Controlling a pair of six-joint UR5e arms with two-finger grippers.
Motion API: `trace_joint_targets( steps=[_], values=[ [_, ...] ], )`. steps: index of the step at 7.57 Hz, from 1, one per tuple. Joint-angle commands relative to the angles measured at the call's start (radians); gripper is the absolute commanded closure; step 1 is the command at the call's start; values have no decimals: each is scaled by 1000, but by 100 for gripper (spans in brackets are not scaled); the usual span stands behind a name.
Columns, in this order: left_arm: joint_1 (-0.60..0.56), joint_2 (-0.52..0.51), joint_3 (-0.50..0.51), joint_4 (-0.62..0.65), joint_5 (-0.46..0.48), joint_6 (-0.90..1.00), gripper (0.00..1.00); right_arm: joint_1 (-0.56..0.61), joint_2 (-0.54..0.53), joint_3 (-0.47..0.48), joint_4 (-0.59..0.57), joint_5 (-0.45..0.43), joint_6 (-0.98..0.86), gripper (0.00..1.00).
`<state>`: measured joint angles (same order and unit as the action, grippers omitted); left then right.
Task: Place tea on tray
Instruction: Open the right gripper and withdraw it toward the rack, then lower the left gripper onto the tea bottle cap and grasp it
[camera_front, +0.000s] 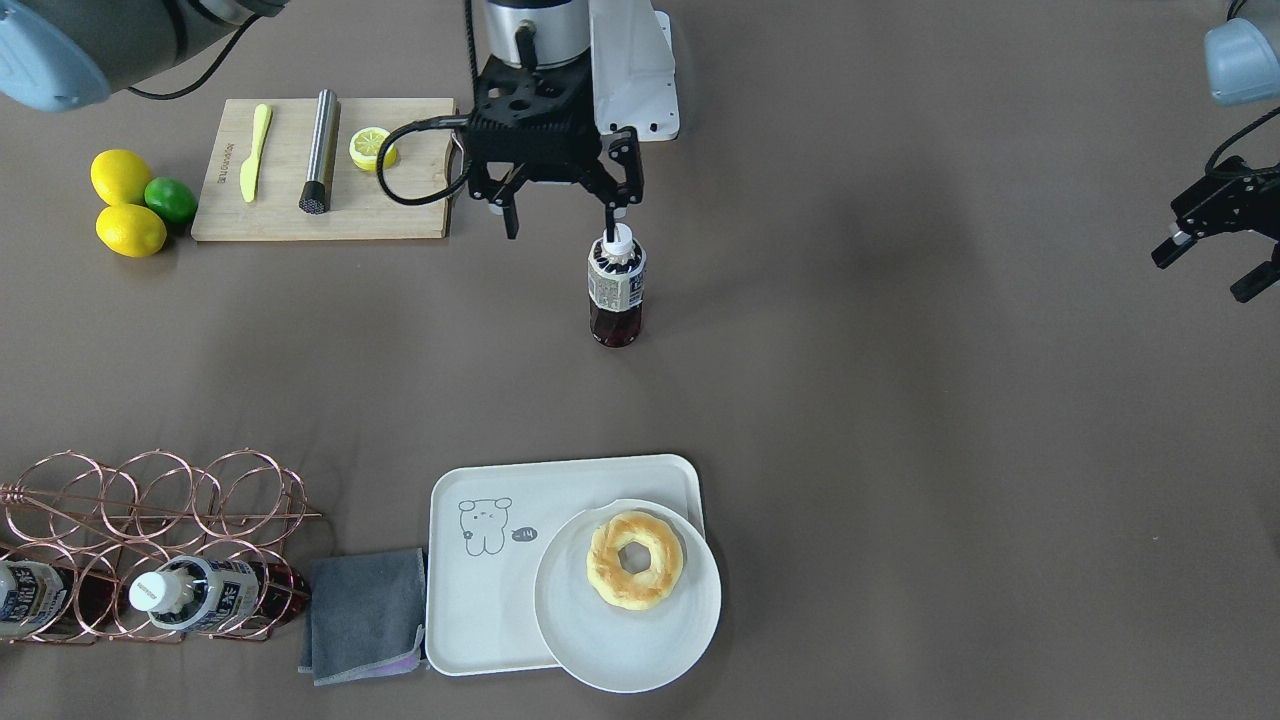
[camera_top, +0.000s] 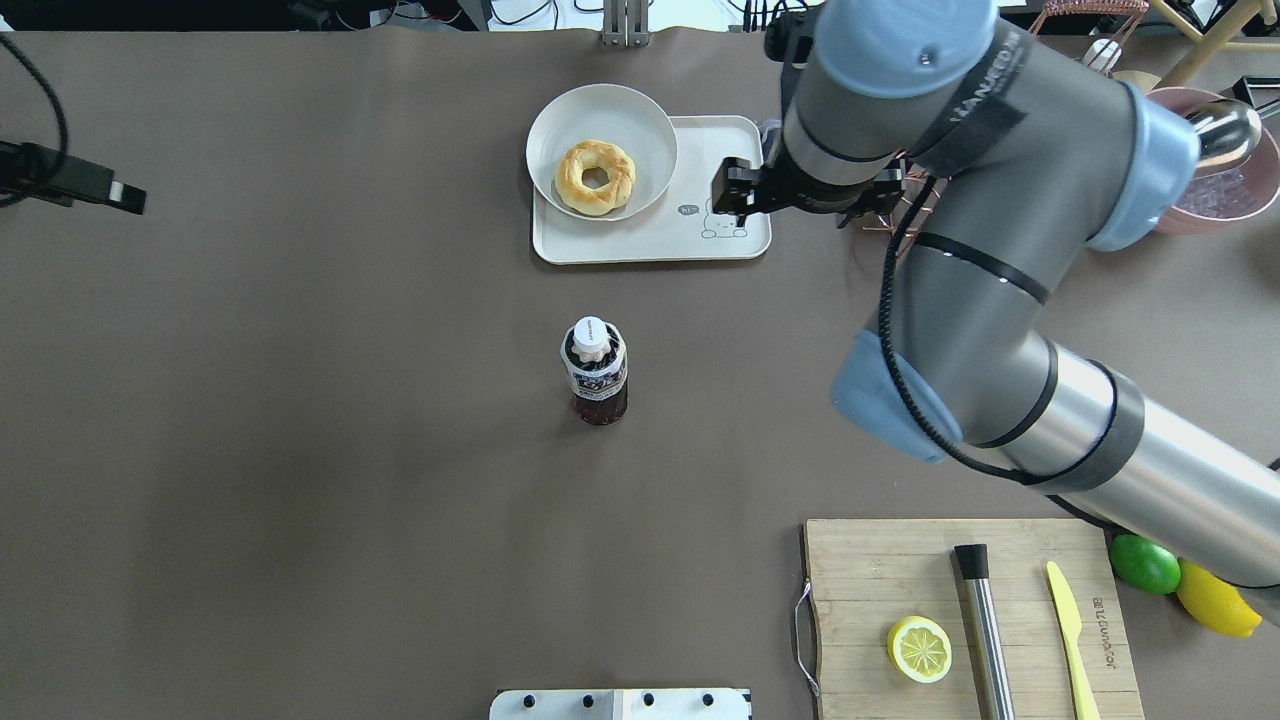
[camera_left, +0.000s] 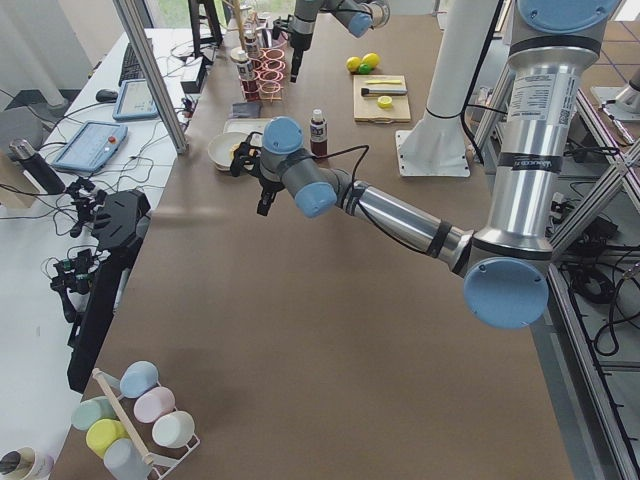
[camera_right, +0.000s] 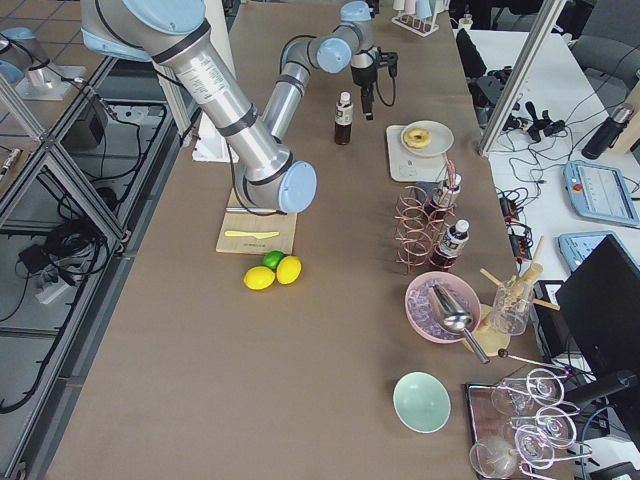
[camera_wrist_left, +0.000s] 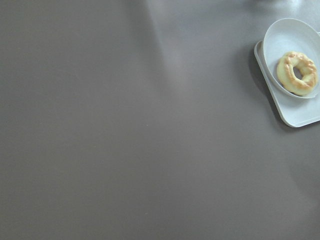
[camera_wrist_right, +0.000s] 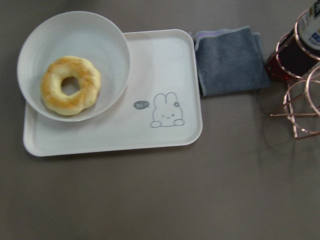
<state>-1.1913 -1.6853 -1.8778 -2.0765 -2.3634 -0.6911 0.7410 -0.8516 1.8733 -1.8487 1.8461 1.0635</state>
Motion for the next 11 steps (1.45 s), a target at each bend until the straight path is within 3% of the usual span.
trace_joint_targets(
  steps=[1,3,4,5,7,8,11],
  values=[
    [209,-170,-36,85,137,-261,1,166,-244,12,162,140,-240,0],
    [336,-383,-105,441,295,-318,1,265,-396,20,242,185,-388,0],
    [398,-503,-121,619,349,-353,1,340,-464,18,250,252,-484,0],
    [480,-571,-118,680,428,-407,1,421,-531,21,253,306,-576,0],
    [602,-620,-92,685,562,-429,1,570,-683,14,255,401,-779,0],
    [622,-643,-64,685,594,-430,1,622,-743,17,258,404,-813,0],
    [630,-706,-1,685,607,-432,1,748,-834,-15,247,398,-1033,0]
  ],
)
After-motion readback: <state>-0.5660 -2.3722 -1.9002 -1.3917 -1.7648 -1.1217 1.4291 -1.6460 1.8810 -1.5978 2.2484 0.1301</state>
